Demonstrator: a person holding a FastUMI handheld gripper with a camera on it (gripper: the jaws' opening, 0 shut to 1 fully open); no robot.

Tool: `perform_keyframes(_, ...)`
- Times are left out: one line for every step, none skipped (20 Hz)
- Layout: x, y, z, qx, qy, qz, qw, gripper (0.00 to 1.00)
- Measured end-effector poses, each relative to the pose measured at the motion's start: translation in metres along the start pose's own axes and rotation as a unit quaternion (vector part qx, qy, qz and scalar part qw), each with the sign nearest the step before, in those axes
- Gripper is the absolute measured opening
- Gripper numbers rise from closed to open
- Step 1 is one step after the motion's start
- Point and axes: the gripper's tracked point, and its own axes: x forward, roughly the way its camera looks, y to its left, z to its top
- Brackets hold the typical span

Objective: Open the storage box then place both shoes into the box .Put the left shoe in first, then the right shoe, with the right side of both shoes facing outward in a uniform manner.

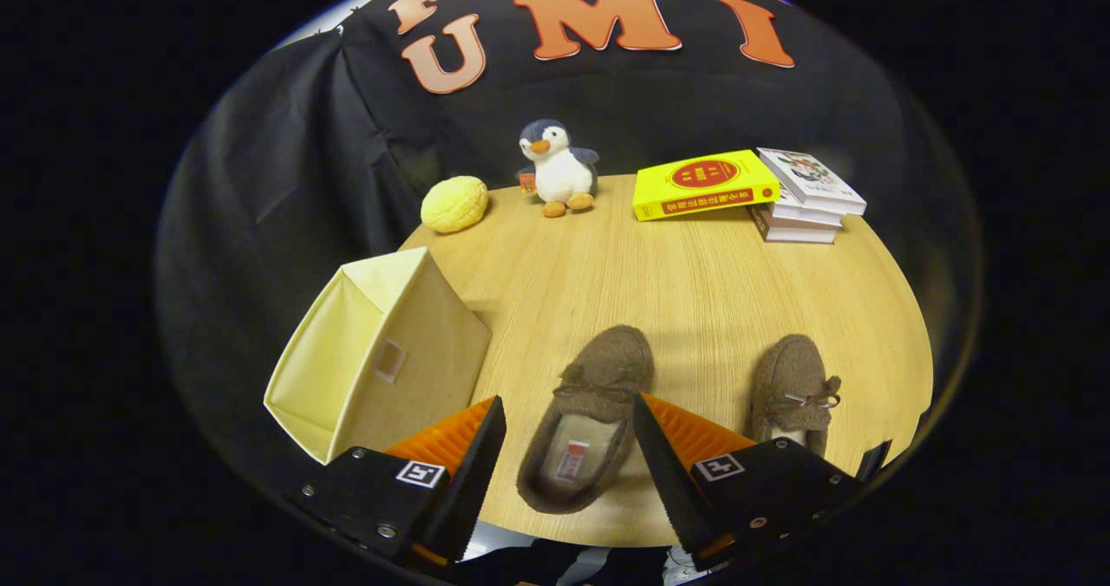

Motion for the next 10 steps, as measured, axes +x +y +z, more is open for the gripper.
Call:
perform_keyframes(0.004,-0.009,-0.009,0.002,0.01,-0.013,1.0,0.89)
perform_keyframes(0.009,-0.017,-0.017,0.004,0.02,-0.024,1.0,0.89)
perform_keyframes(0.015,-0.023,-0.022,0.007,0.025,-0.029,0.999,0.89)
perform_keyframes(0.02,-0.025,-0.028,0.011,0.033,-0.03,0.999,0.89)
perform_keyframes(0.025,-0.03,-0.034,0.014,0.039,-0.031,0.999,0.87)
perform_keyframes(0.03,-0.034,-0.038,0.015,0.045,-0.035,0.998,0.86)
perform_keyframes(0.035,-0.039,-0.042,0.013,0.049,-0.039,0.998,0.85)
perform_keyframes(0.041,-0.042,-0.044,0.01,0.052,-0.043,0.998,0.84)
perform_keyframes(0.045,-0.045,-0.048,0.007,0.056,-0.046,0.997,0.82)
perform_keyframes(0.051,-0.048,-0.048,0.009,0.055,-0.047,0.997,0.8)
